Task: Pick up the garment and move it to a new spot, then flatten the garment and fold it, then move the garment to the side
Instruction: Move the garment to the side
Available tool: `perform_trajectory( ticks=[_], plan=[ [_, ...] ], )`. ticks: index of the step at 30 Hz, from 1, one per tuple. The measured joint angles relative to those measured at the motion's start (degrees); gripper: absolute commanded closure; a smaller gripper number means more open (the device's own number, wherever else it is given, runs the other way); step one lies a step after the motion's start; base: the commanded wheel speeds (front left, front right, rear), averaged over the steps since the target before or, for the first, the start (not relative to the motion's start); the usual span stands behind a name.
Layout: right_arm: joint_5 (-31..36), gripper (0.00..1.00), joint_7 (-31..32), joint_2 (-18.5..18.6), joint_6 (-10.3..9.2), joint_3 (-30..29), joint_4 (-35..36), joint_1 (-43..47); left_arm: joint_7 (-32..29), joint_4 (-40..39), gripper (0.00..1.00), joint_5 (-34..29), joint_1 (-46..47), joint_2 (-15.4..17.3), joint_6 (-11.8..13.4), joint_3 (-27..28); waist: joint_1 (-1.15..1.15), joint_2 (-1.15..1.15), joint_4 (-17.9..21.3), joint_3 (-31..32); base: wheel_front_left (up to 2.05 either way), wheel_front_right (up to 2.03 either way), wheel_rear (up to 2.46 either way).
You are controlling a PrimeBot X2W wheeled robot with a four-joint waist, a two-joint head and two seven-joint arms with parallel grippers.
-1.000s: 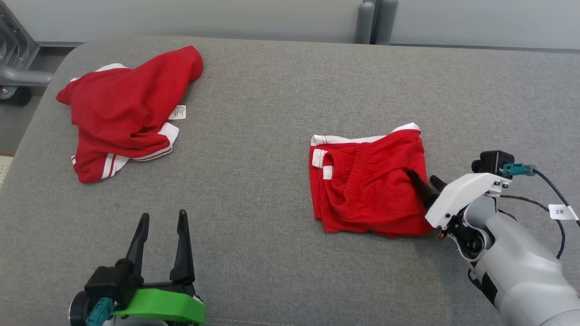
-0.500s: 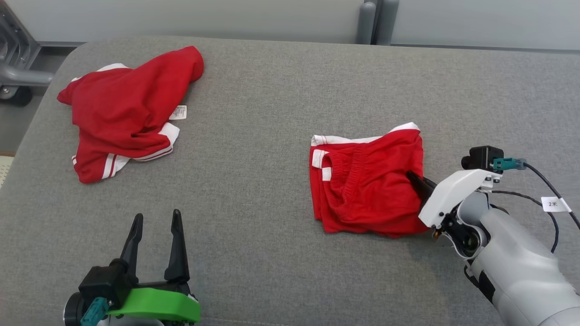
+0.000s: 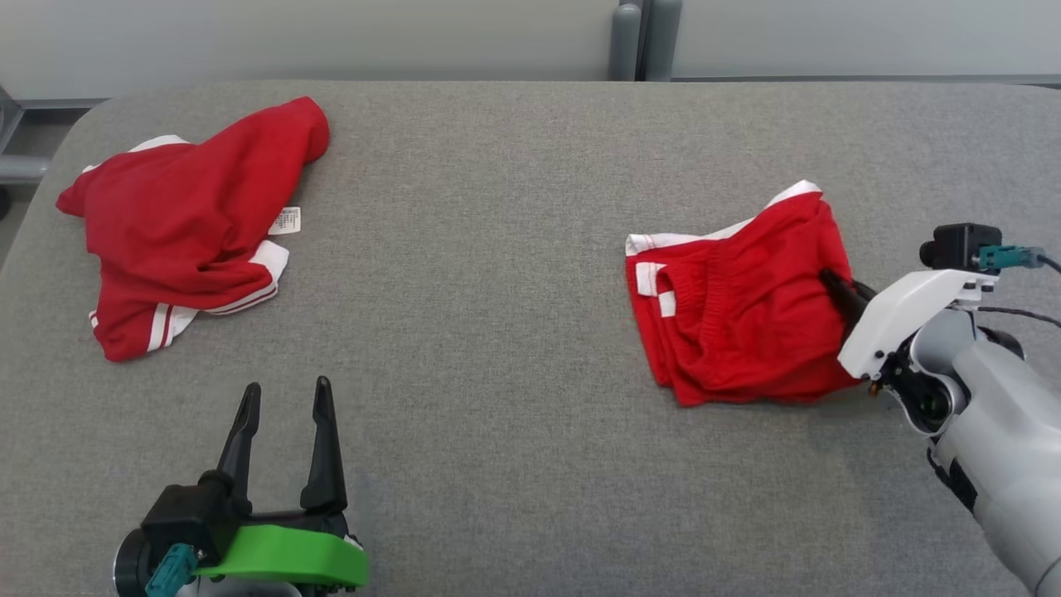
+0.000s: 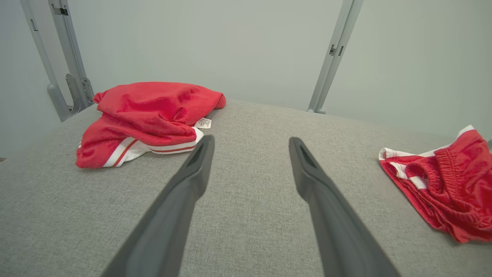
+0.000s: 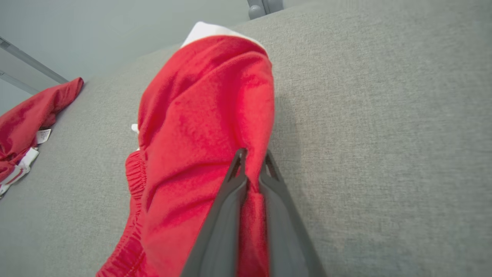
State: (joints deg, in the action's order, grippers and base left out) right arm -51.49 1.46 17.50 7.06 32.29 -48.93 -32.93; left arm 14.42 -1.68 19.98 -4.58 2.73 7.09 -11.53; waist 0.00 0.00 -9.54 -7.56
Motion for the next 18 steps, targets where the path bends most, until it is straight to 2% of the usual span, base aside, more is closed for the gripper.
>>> perform_trajectory(
  ticks=[18],
  plan=[
    [6.3,1.00,-0.5,12.2,0.00,0.2,-1.8,-10.5,0.0,-3.6,0.00,-2.7,2.5,0.0,0.0,-2.2,0.00,0.00,4.0,-5.2,0.00,0.00,0.00]
  ],
)
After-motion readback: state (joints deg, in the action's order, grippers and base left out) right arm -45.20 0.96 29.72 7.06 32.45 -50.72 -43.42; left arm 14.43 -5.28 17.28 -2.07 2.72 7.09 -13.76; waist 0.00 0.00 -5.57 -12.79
